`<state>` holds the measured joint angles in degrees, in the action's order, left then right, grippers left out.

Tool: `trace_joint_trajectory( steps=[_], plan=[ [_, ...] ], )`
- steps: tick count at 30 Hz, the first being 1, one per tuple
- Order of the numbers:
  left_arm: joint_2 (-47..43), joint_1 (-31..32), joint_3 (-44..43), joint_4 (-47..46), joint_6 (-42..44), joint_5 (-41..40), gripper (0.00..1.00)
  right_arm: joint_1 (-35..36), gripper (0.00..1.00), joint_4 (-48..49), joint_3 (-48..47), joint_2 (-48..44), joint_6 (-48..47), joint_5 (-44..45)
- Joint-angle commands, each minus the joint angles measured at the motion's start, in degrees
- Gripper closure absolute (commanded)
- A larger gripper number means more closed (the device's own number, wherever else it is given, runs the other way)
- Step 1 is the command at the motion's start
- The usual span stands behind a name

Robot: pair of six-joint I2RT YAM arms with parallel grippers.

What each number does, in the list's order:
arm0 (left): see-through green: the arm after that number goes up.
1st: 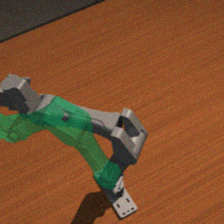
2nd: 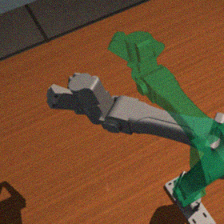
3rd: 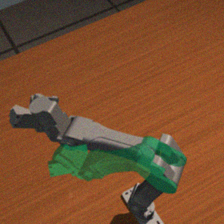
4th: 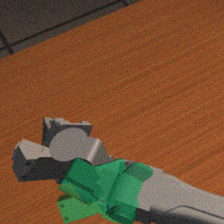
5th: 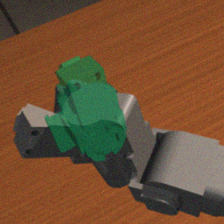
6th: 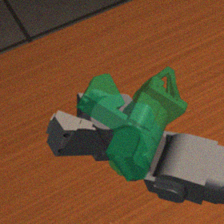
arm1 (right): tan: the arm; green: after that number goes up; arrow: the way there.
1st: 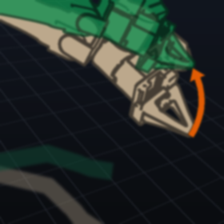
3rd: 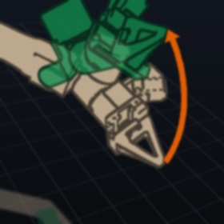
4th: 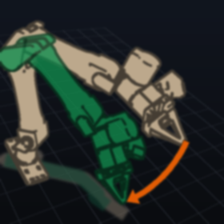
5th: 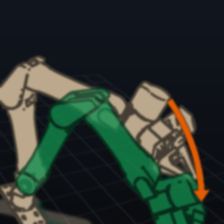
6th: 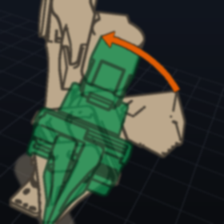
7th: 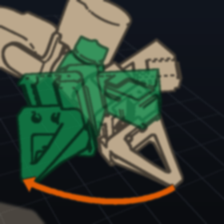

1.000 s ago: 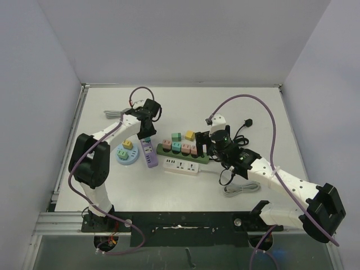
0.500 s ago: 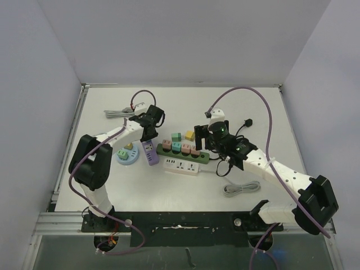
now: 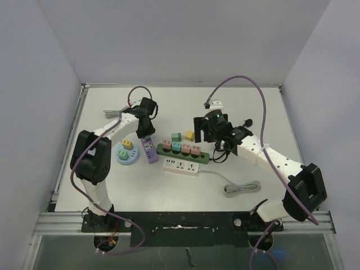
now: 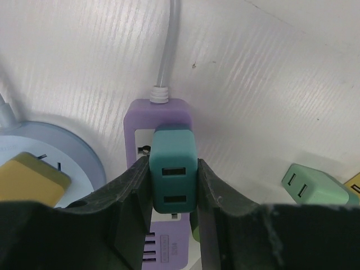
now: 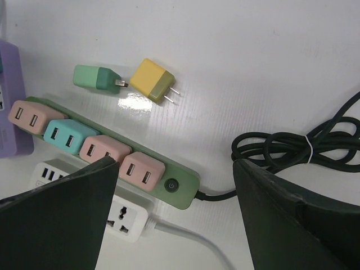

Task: Insert the plug

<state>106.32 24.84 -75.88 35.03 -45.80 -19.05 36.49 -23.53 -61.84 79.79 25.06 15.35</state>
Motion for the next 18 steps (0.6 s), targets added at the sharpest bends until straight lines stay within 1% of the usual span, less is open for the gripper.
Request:
trace_joint_trajectory(
  steps=[1, 3, 7, 11, 15, 18],
  plan=[
    [7.74, -1.46, -0.09, 13.63, 5.18, 6.01, 1.00, -0.76, 0.15, -3.94, -4.39, 2.99, 0.73, -0.92],
    [7.12, -1.51, -1.20, 14.41, 5.08, 5.39, 0.91, -1.33, 0.15, -5.11, -5.98, 4.95, 0.94, -2.31],
    [3.58, -1.80, -5.68, 14.81, 5.50, 5.52, 0.70, -3.01, 0.16, -7.45, -9.94, 9.10, 3.10, -4.81],
    [0.96, -2.28, -13.36, 15.16, 6.65, 6.62, 0.57, -5.39, 0.18, -6.42, -12.12, 12.09, 4.34, -7.22],
    [-1.61, -2.83, -19.04, 14.52, 7.40, 7.98, 0.48, -5.95, 0.19, -6.73, -16.54, 17.28, 2.71, -7.93],
    [-4.51, -3.58, -19.50, 13.73, 7.64, 8.02, 0.46, -5.99, 0.19, -7.51, -20.87, 22.28, -0.17, -9.15]
  ],
)
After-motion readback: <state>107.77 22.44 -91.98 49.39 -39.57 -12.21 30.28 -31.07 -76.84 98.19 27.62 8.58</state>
